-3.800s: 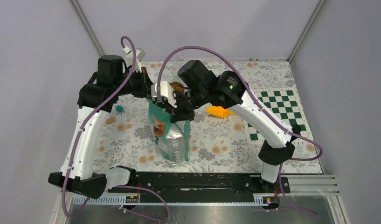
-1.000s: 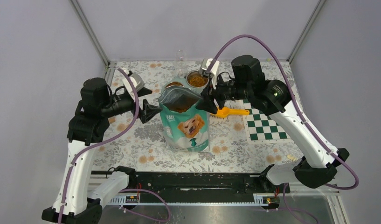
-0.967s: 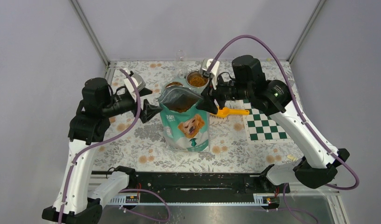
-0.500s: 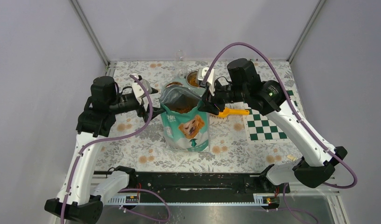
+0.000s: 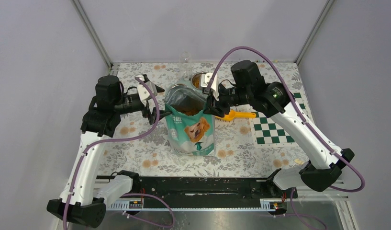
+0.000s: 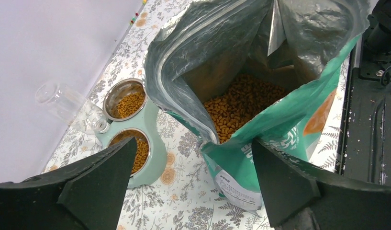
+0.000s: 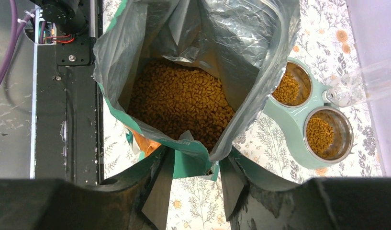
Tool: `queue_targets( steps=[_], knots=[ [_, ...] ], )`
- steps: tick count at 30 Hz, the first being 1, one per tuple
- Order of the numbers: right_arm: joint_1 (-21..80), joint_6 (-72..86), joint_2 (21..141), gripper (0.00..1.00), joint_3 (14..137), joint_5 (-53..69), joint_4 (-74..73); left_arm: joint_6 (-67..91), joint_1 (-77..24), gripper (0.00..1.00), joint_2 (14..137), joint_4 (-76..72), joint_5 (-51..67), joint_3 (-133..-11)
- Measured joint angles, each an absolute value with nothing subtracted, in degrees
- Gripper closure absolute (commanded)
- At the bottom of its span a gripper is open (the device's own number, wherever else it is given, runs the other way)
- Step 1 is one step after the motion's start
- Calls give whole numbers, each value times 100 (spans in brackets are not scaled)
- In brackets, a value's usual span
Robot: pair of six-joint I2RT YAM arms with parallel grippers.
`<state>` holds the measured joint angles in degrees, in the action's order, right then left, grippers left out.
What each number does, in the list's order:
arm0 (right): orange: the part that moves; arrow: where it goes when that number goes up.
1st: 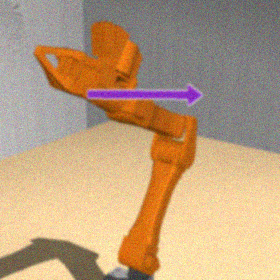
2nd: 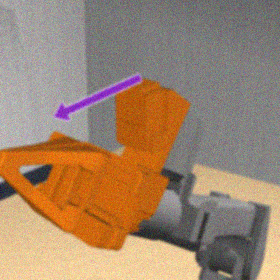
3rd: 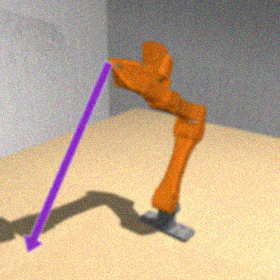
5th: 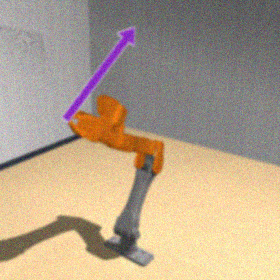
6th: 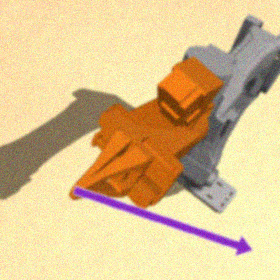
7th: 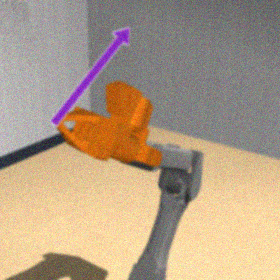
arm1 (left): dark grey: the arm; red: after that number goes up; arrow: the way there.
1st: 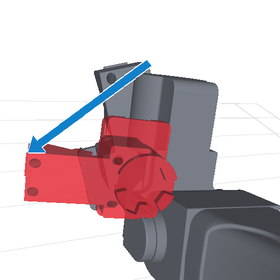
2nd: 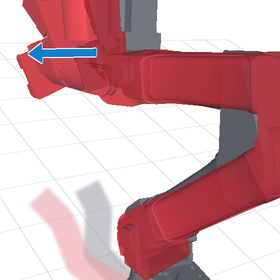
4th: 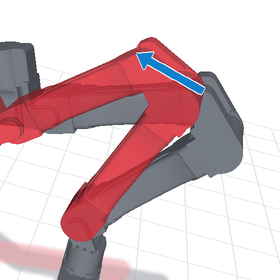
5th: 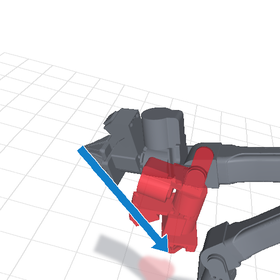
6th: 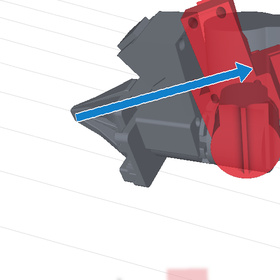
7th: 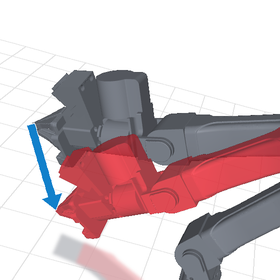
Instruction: Serve the pet food
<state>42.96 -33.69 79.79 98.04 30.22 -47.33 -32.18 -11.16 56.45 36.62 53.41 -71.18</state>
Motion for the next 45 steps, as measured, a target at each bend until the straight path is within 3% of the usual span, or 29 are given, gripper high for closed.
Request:
queue_targets(
  steps=[1,4,6,14,16,19,20,31,45],
  knots=[
    [4294,-3400,7985,57,9806,3059,-4740,-3227,-1116,5,5649,3642,5325,-7118],
    [4289,-3509,8068,89,9894,3155,-4847,-3260,-1116,6,5647,3629,5312,-7118],
    [4278,-3557,8187,100,10033,3221,-4939,-3275,-1116,12,5647,3636,5336,-7118],
    [4263,-3605,8195,100,10055,3218,-4993,-3253,-1116,44,5638,3642,5513,-7118],
    [4263,-3603,8101,100,9953,3183,-4943,-3251,-1116,59,5636,3647,5579,-7118],
    [4263,-3564,7887,100,9738,3085,-4858,-3256,-1116,97,5636,3636,5706,-7118],
    [4263,-3535,7835,100,9684,3065,-4847,-3238,-1116,100,5636,3618,5725,-7116],
    [4268,-3354,7417,100,9260,2626,-4580,-3111,-939,100,5446,3326,5481,-6873],
    [4270,-3376,7450,100,9651,2497,-4991,-2995,-786,100,5111,3726,5039,-6851]
  ],
)
